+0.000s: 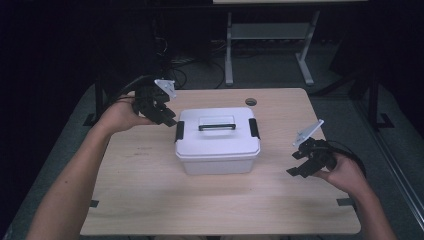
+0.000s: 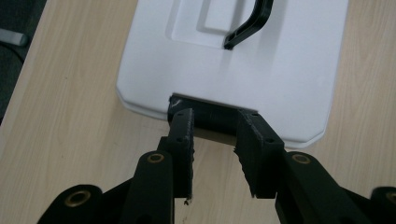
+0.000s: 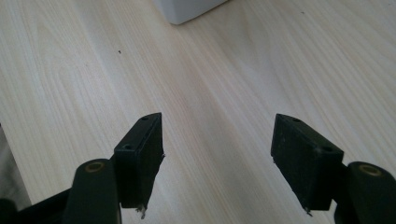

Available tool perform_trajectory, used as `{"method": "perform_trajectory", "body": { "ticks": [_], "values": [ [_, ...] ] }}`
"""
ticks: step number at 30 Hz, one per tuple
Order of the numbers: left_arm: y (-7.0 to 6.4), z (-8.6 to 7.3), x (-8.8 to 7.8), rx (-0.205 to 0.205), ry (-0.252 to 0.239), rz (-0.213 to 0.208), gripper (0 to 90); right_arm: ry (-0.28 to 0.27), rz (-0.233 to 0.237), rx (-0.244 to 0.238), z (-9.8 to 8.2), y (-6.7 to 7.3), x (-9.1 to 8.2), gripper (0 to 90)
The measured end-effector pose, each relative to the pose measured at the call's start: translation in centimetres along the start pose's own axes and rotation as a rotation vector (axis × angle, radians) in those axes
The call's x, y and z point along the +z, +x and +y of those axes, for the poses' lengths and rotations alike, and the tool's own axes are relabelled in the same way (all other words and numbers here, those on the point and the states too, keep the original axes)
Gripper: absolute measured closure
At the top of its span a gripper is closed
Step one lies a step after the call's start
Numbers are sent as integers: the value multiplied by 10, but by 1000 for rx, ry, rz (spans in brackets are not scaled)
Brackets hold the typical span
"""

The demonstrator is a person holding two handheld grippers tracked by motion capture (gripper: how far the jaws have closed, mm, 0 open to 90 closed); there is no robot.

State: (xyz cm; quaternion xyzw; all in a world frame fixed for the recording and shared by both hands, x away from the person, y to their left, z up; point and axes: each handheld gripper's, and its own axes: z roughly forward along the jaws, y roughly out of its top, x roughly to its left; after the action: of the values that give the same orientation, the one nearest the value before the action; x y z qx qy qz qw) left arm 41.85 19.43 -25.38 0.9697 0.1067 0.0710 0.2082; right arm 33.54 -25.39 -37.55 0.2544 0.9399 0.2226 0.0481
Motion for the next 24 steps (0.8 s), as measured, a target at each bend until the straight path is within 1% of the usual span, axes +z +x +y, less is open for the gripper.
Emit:
{"method": "perform_trajectory", "body": {
  "ticks": [1,5,11,18,24],
  "values": [
    [1,-2,0,-9,-3,2,662,-4,2,3,0,0,-1,335],
    [2,-9,2,-21,7,3,654,0,-3,-2,0,0,0,335],
    [4,-19,2,-44,-6,6,639,2,-2,3,0,-2,0,334],
    [4,-29,2,-57,-12,12,630,6,1,2,1,-1,2,332],
    [5,-37,1,-77,-20,16,619,5,-1,3,0,-2,1,330]
  ]
}}
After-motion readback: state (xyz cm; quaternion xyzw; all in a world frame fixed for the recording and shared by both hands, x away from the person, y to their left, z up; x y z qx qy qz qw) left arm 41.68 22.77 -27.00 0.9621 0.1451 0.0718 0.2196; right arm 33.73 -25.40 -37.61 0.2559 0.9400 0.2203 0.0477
